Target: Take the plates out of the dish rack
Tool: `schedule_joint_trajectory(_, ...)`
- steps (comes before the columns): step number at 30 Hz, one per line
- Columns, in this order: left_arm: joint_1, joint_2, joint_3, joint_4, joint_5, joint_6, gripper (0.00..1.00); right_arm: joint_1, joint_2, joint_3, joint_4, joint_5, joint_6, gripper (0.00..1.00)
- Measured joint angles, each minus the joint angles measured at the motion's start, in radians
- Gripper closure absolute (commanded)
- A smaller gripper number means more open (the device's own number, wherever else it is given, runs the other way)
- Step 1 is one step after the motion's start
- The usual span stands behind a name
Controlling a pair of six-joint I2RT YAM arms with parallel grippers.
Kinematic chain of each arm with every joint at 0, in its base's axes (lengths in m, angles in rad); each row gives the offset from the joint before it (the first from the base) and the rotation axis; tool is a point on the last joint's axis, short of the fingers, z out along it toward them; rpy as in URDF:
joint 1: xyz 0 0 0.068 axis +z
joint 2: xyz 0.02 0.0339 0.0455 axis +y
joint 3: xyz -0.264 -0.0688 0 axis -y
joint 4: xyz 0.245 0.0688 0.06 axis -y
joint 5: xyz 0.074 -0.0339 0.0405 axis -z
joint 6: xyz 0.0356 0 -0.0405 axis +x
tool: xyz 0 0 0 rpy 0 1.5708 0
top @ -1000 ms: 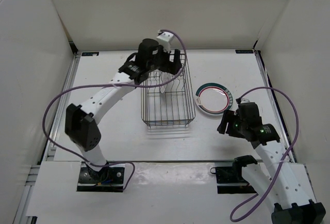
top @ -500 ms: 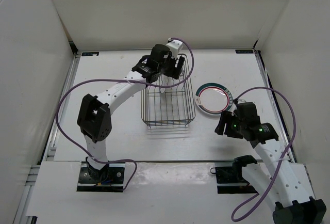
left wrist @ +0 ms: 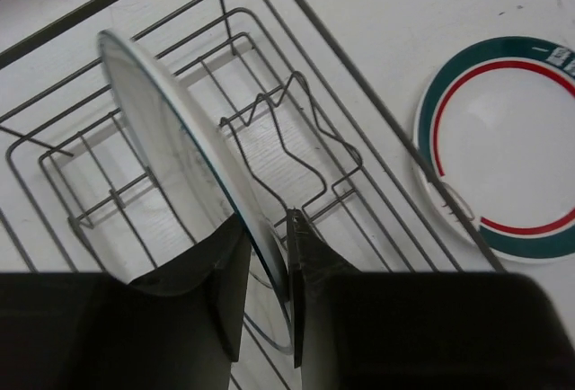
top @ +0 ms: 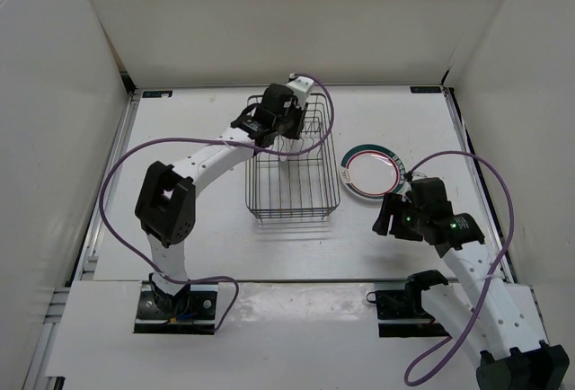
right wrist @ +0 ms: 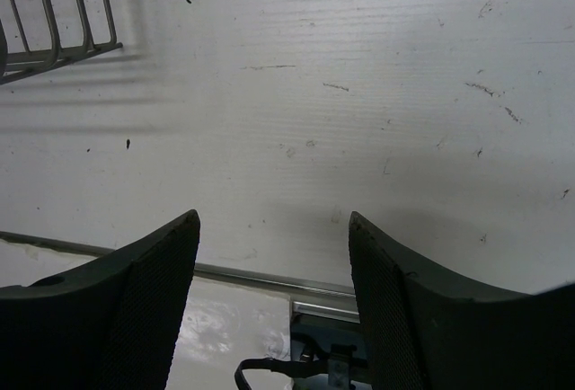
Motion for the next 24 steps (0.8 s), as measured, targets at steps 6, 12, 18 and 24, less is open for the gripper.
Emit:
schedule_joint_trajectory(6, 0.002, -0.012, -0.027, 0.021, 0.003, -0.065, 0.95, 0.001, 0.008, 0.000, 0.002, -0.002, 0.000, 0.30)
schedule_joint_trajectory(12, 0.013, -0.127, -0.174, 0.122, 0.034, -0.095, 0.99, 0.001, 0.013, 0.000, 0.014, -0.002, -0.003, 0.30)
schedule_joint_trajectory(18, 0.005, -0.323, -0.328, 0.261, 0.033, -0.168, 1.00, 0.001, 0.019, 0.000, 0.014, -0.002, -0.005, 0.30)
schedule_joint_trajectory(24, 0.006, -0.483, -0.344, 0.313, 0.008, -0.126, 1.00, 0.001, 0.019, 0.000, 0.015, -0.002, -0.007, 0.30)
